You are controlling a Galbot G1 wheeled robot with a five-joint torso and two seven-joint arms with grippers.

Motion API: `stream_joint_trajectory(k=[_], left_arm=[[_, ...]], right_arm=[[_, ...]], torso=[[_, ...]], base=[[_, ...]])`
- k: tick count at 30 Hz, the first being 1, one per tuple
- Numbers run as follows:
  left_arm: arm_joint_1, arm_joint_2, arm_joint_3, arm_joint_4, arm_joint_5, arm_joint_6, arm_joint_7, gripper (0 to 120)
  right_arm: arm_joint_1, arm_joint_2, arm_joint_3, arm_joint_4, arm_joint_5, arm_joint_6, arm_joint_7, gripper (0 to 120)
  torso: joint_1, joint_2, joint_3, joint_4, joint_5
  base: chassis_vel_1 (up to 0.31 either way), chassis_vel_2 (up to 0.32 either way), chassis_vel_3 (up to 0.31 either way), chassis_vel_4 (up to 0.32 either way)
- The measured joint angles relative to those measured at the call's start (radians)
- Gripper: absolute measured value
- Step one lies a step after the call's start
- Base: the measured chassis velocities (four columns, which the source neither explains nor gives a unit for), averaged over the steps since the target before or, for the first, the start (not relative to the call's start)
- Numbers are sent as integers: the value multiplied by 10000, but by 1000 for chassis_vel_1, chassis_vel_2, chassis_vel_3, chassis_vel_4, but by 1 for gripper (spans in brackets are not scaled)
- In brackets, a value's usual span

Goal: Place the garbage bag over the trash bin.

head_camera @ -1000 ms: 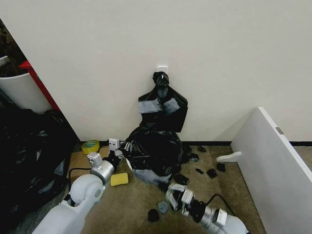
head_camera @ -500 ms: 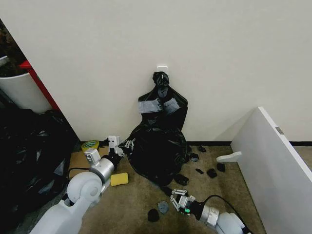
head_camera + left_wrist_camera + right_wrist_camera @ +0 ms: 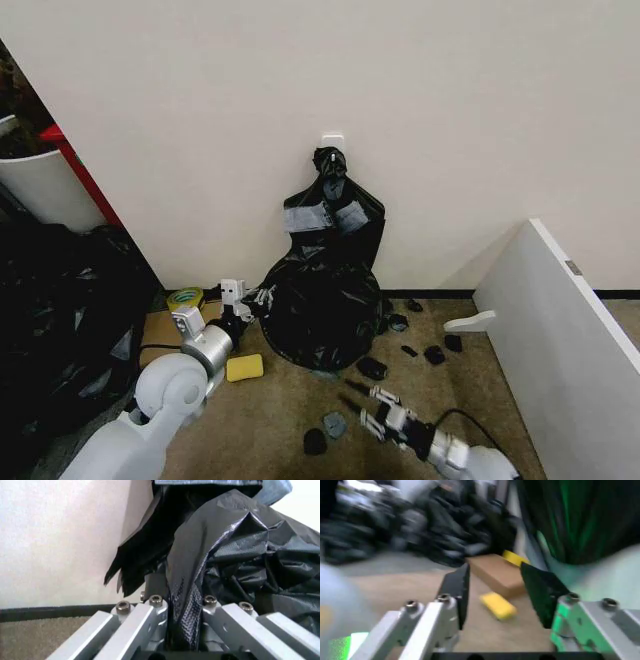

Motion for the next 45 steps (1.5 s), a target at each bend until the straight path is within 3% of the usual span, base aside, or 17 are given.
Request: stream_joint_trajectory(k=[3, 9, 13, 16, 18, 19, 23, 26, 30, 36, 41, 45], left_arm=[[56, -24, 175, 80, 300, -162, 97, 4], [301, -136, 660, 102, 780, -543, 204, 4], [522, -295, 860, 147, 1441, -1113, 211, 4], [744, -520, 976, 241, 2049, -1752, 212, 4], [820, -682, 1049, 373, 2464, -2264, 258, 4], [820, -682, 1049, 373, 2464, -2264, 258, 4], [856, -778, 1063, 397, 2850, -2771, 402, 4], [913, -782, 1056, 330, 3198, -3030, 534, 4], [982, -772, 1056, 379, 3933, -3456, 696, 4], [1152, -924, 1102, 466, 4755, -3919, 931, 4], [1149, -1030, 1144, 653, 5042, -4212, 1092, 4], [1162, -1150, 1152, 775, 5381, -4411, 1151, 4]], right_arm=[[-222, -347, 538, 715, 1544, -384, -781, 54], [-441, -541, 735, 2541, 3390, -1491, 274, 74], [-618, -546, 398, 3690, 3531, -2131, 1791, 65], [-852, -591, 57, 4547, 2997, -2684, 3778, 52], [-1148, -600, -188, 5194, 2116, -3280, 5862, 43], [-1148, -600, -188, 5194, 2116, -3280, 5862, 43], [-1451, -603, -1061, 6209, 1242, -4422, 9350, 26], [-1241, -448, -1902, 6825, 1283, -5472, 11250, 15], [-945, -167, -2583, 7315, 1784, -6555, 12732, 1], [-347, 165, -3167, 7149, 2272, -7168, 13477, 0], [171, 553, -3526, 6331, 1621, -7163, 13534, 0], [881, 1057, -3867, 5360, 456, -7368, 14391, 0]], torso=[[0, 0, 0, -3, -3], [0, 0, 0, 0, -3], [0, 0, 0, 0, -3], [0, 0, 0, 4, -3], [0, 0, 0, 0, -4], [0, 0, 0, 0, -4], [0, 0, 0, -1, -4], [0, 0, -1, -1, -3], [0, 0, -1, 0, -5], [0, 0, 0, 0, -5], [0, 0, 0, -1, -3], [0, 0, 1, 0, -4]], base=[[0, 0, 0, 0], [0, 0, 0, 0], [0, 0, 0, 0], [0, 0, 0, 0], [0, 0, 0, 0], [0, 0, 0, 0], [0, 0, 0, 0], [0, 0, 0, 0], [0, 0, 0, 0], [0, 0, 0, 0], [0, 0, 0, 0], [0, 0, 0, 0]])
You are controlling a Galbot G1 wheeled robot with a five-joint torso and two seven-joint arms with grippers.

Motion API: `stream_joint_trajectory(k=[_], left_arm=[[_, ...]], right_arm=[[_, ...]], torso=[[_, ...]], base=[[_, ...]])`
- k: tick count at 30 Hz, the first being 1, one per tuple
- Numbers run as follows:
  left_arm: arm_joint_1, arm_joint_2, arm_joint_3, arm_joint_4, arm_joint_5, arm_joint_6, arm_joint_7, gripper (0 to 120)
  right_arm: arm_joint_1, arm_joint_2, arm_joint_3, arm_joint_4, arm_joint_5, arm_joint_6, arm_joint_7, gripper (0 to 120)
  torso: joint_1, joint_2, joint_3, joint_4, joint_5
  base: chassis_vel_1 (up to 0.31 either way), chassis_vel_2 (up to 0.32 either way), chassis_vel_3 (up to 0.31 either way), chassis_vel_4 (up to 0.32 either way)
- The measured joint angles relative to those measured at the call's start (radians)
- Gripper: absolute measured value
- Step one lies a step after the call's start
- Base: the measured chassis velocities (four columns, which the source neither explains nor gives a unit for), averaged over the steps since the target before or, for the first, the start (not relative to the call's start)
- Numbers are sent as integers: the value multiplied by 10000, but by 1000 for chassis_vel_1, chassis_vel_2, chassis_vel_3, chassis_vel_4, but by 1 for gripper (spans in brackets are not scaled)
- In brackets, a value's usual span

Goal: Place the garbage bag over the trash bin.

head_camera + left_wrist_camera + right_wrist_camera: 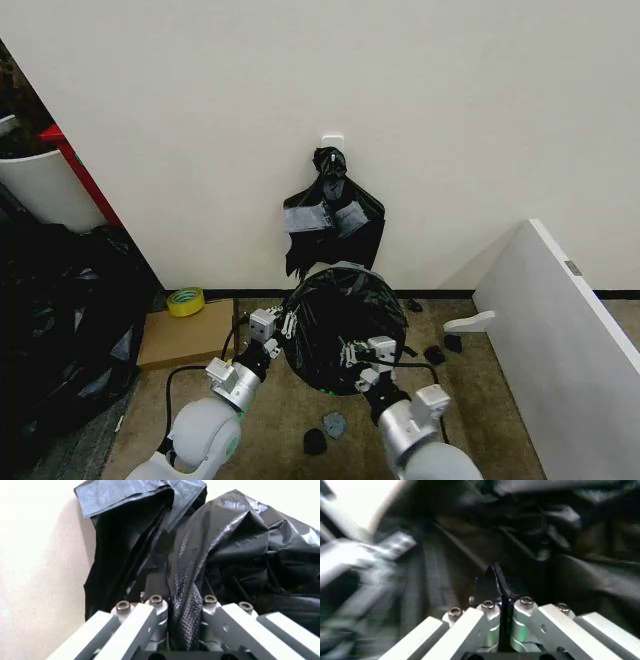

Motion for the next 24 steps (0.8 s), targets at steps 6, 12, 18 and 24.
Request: stream_joint_trajectory(k=[6, 12, 18, 24], left_arm=[[108, -22, 2, 29, 255, -150, 80, 4], [218, 0, -48, 76, 345, -206, 112, 4], [274, 11, -112, -80, 254, -208, 108, 4], [345, 98, -138, -185, 227, -208, 145, 4]], right_arm=[[912, 593, -273, -1058, -1177, -407, 1026, 0], [1814, 1230, -592, -2196, -1803, -622, 1671, 0], [2212, 1406, -759, -3056, -1838, -846, 1839, 0], [2600, 1526, -835, -3782, -1692, -881, 1796, 0]], torso=[[0, 0, 0, 0, -1], [0, 0, 0, 1, -1], [0, 0, 0, 0, 0], [0, 0, 0, 0, 2]], base=[[0, 0, 0, 0], [0, 0, 0, 0], [0, 0, 0, 0], [0, 0, 0, 0]])
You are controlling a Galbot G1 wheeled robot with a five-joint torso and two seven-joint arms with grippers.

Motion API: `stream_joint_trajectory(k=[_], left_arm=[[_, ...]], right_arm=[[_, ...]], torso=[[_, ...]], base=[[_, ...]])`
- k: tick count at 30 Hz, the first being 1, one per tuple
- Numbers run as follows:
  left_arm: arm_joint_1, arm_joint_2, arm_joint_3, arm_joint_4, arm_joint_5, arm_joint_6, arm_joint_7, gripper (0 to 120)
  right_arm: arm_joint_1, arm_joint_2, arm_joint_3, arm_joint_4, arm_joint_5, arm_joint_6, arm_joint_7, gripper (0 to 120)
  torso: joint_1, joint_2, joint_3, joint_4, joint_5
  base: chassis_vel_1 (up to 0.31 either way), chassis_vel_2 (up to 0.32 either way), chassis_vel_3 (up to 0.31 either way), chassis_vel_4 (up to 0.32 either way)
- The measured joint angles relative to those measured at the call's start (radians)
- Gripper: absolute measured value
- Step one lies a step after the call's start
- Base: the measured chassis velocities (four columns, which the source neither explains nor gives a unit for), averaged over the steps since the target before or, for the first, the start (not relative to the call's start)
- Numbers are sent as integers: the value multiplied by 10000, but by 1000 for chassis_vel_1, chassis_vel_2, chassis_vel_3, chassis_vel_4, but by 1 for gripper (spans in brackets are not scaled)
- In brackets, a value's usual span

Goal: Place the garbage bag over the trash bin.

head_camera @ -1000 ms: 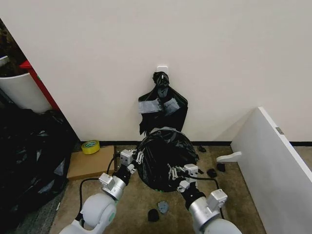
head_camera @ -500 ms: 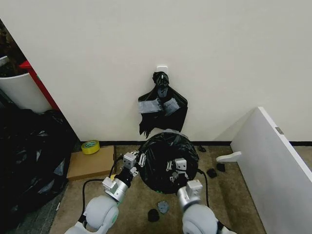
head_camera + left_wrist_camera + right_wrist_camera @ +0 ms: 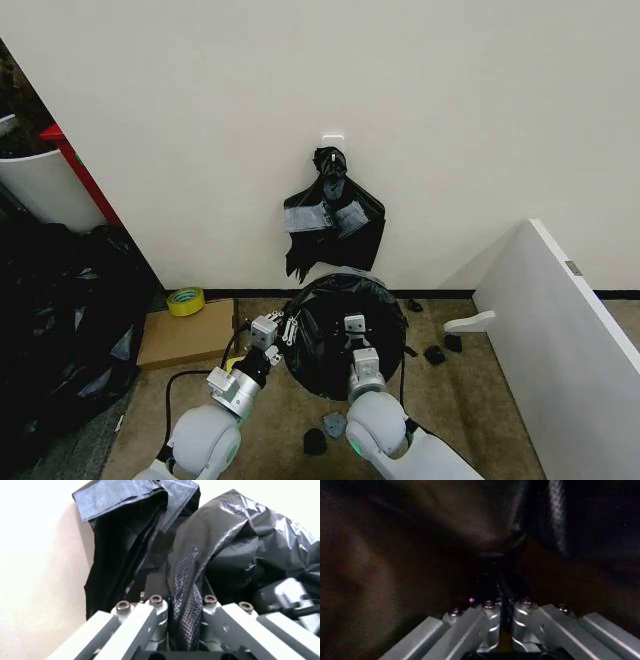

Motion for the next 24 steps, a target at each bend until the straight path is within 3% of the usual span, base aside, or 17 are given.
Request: stream_joint_trajectory(k=[8, 12, 18, 24], left_arm=[[-113, 99, -31, 110, -116, -12, 33, 4], [-244, 109, -40, 221, -232, -12, 29, 4], [-317, 73, 5, 304, -264, -8, 28, 4], [-236, 79, 44, 265, -202, 6, 61, 4]], right_arm=[[-102, -290, -72, 374, 293, 174, -346, 0], [-647, -878, -66, 1172, -24, 1256, -1385, 0], [-1049, -1147, 178, 1389, -791, 2485, -2463, 0], [-471, -738, 307, 798, -966, 2008, -1973, 0]], torso=[[0, 0, 0, 0, -1], [0, 0, -1, 0, -1], [0, 0, -1, -1, 0], [0, 0, -1, 2, -1]], base=[[0, 0, 0, 0], [0, 0, 0, 0], [0, 0, 0, 0], [0, 0, 0, 0]])
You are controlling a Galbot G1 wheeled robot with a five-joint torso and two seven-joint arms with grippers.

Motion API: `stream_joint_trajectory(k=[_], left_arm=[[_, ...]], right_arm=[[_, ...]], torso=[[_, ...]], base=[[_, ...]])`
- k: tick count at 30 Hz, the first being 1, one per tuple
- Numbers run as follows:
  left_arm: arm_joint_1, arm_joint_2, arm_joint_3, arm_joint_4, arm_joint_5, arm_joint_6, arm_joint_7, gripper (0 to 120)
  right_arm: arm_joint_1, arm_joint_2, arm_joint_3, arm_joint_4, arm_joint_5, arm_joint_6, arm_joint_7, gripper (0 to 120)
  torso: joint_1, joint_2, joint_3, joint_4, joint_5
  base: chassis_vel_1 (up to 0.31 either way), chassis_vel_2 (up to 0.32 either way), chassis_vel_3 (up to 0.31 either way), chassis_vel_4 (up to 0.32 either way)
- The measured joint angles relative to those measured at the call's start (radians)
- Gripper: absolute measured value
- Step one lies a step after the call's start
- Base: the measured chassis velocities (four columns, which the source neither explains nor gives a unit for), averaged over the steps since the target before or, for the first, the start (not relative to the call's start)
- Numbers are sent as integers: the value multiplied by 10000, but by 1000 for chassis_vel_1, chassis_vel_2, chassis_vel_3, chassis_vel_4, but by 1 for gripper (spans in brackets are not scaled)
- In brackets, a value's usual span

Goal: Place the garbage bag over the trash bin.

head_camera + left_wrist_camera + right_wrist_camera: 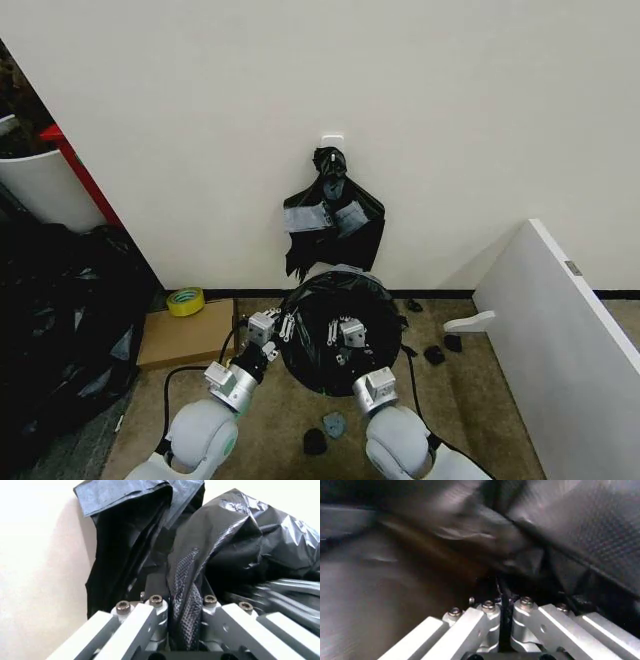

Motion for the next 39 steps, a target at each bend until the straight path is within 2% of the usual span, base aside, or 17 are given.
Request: stream_joint_trajectory(k=[8, 13, 27, 31, 35, 39], left_arm=[[156, -21, -1, -50, 178, 1, 29, 4], [152, -23, -4, -2, 200, 1, 31, 4], [-79, 14, 16, 265, 139, 0, 50, 4], [-66, 13, 22, 242, 139, 1, 81, 4], [31, 31, -16, 128, 144, -123, 263, 4], [61, 71, -65, 104, 62, -307, 434, 4]], right_arm=[[697, 332, 111, -1196, -254, -1030, 938, 0], [712, 327, 149, -1287, -256, -1134, 999, 0], [-264, -205, -313, 300, -33, -999, 615, 0], [-35, -70, -413, -53, 35, -1039, 552, 0], [566, 99, -539, -897, 537, -1727, 738, 0], [817, 113, -592, -1161, 1007, -2116, 899, 0]], torso=[[0, 0, 1, -1, 1], [0, 0, 1, -2, 0], [0, 0, 0, -4, -1], [0, 0, 0, -3, -1], [0, 0, 1, -1, 0], [0, 0, 0, -1, 1]], base=[[0, 0, 0, 0], [0, 0, 0, 0], [0, 0, 0, 0], [0, 0, 0, 0], [0, 0, 0, 0], [0, 0, 0, 0]])
